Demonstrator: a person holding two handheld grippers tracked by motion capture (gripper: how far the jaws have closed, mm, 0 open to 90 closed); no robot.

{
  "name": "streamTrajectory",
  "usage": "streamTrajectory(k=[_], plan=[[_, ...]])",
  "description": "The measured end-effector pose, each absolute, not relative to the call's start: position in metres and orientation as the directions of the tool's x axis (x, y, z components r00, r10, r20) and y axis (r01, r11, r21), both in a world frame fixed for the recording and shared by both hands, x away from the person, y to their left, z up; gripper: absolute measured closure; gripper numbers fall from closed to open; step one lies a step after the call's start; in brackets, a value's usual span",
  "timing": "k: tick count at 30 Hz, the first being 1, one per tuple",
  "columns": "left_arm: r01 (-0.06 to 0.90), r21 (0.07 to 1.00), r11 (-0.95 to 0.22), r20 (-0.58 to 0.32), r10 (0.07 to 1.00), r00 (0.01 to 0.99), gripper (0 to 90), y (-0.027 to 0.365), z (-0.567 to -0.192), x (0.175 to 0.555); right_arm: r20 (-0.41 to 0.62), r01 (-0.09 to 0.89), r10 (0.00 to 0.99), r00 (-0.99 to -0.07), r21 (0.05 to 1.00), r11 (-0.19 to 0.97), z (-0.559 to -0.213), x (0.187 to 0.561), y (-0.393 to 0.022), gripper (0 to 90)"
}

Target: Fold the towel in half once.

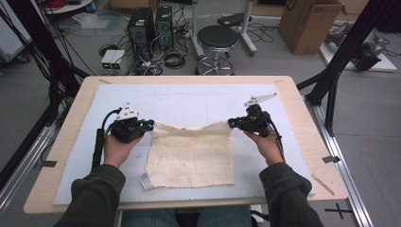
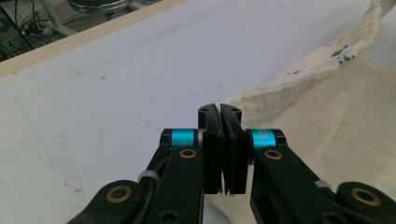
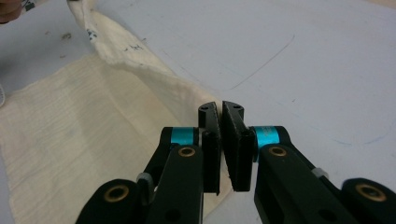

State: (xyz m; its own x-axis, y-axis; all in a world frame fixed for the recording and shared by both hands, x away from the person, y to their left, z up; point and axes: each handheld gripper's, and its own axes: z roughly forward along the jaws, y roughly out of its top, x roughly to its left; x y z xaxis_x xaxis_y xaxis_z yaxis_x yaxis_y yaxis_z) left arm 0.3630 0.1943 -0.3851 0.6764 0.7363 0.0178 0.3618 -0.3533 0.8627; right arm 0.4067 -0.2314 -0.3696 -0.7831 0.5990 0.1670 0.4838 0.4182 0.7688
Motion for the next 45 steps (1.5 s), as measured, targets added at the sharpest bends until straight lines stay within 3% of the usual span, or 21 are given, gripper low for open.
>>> streamTrajectory(k=[45], plan=[[0.278,0.858,-0.431,0.074,0.640,0.765,87.1,0.200,-0.416,0.293,0.159,0.461,0.550,-0.820,0.752,0.471,-0.402,0.346,-0.236,85.7]])
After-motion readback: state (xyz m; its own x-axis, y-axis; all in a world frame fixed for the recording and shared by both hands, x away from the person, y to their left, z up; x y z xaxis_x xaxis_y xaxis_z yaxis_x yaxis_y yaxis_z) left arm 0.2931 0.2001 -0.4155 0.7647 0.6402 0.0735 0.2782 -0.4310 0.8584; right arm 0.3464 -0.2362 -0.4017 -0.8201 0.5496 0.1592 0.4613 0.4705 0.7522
